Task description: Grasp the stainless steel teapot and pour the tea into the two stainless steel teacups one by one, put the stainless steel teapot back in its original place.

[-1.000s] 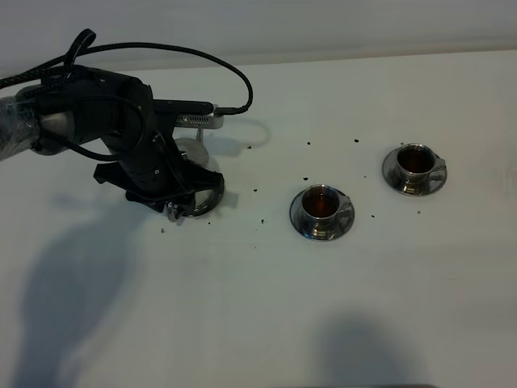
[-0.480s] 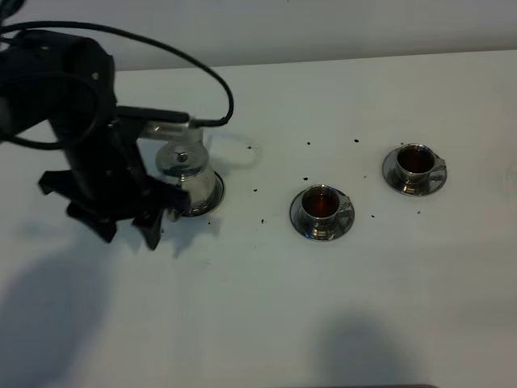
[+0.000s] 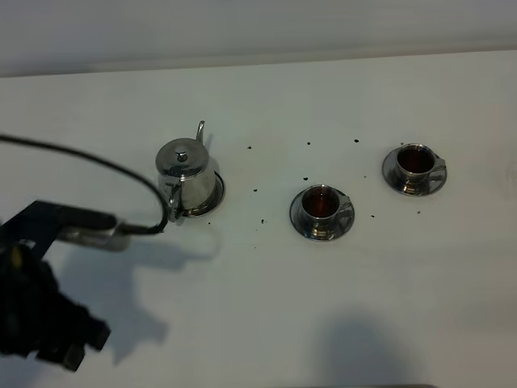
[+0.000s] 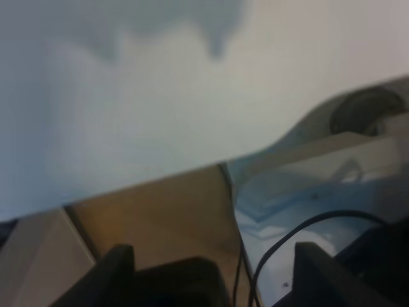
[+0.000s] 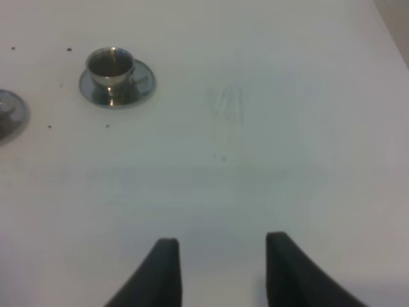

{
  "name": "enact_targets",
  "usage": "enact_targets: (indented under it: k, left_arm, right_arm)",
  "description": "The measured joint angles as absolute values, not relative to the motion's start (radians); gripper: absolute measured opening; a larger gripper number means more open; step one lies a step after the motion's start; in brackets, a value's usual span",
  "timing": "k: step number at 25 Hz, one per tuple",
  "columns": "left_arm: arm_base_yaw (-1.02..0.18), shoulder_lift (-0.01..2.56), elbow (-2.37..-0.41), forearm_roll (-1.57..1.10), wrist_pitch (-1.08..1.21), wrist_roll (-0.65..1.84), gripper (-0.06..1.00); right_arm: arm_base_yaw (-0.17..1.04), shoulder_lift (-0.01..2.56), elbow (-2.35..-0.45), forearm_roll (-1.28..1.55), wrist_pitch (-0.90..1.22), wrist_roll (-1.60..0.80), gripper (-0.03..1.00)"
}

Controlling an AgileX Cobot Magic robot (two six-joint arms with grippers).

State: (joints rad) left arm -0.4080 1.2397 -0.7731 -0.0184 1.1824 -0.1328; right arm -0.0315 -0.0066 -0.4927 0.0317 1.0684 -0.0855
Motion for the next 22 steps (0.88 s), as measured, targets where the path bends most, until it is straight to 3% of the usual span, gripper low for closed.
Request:
enact_targets:
  k: [9, 16, 22]
  left_arm:
    - [-0.408, 0.995, -0.535, 0.000, 1.058, -0.116, 0.56]
    - [-0.404, 0.908, -0.511, 0.026, 1.051, -0.099, 0.56]
    - [-0.268, 0.787, -0.511, 0.016, 1.051, -0.055, 0.56]
  right_arm:
    - [-0.031, -0.007, -0.493, 0.032, 1.068, -0.086, 0.31]
    - [-0.031, -0.007, -0.493, 0.032, 1.068, -0.086, 0.31]
    - [-0.031, -0.007, -0.493, 0.032, 1.068, -0.086, 0.31]
